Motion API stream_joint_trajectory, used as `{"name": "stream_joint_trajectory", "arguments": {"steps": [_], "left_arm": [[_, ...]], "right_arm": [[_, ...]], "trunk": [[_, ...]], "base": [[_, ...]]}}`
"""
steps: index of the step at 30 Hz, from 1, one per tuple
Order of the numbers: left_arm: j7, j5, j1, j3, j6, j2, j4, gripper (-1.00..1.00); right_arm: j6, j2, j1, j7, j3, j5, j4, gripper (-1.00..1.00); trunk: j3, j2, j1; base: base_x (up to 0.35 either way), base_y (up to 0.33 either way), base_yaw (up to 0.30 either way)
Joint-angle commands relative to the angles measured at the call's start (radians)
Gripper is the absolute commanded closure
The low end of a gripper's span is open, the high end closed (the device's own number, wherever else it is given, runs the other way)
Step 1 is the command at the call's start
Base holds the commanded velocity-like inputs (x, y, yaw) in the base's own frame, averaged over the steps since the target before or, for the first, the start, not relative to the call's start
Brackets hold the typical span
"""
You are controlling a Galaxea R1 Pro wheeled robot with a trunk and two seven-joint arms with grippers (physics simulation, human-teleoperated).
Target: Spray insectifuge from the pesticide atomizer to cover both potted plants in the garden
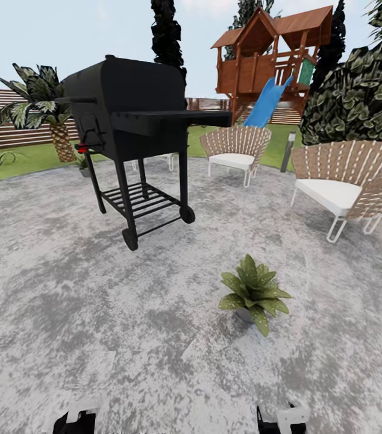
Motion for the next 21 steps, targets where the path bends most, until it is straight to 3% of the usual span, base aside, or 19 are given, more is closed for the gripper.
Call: {"name": "stream_joint_trajectory", "arguments": {"steps": [1,13,21], "left_arm": [[0.004,0.007,-0.001,-0.009,-0.003,0.000,0.001,1.00],[0.005,0.009,-0.001,-0.009,-0.001,0.000,-0.001,1.00],[0.005,0.049,-0.001,-0.007,0.000,0.003,0.000,1.00]], "right_arm": [[-0.002,0.000,0.000,-0.004,-0.008,0.011,0.001,-1.00],[-0.002,0.000,0.000,-0.004,-0.008,0.013,0.001,-1.00],[-0.002,0.000,0.000,-0.004,-0.006,0.014,0.002,-1.00]], "trunk": [[-0.001,0.000,0.000],[-0.001,0.000,0.000],[-0.001,0.000,0.000]], "base": [[0.000,0.000,0.279],[0.000,0.000,0.279],[0.000,0.000,0.279]]}}
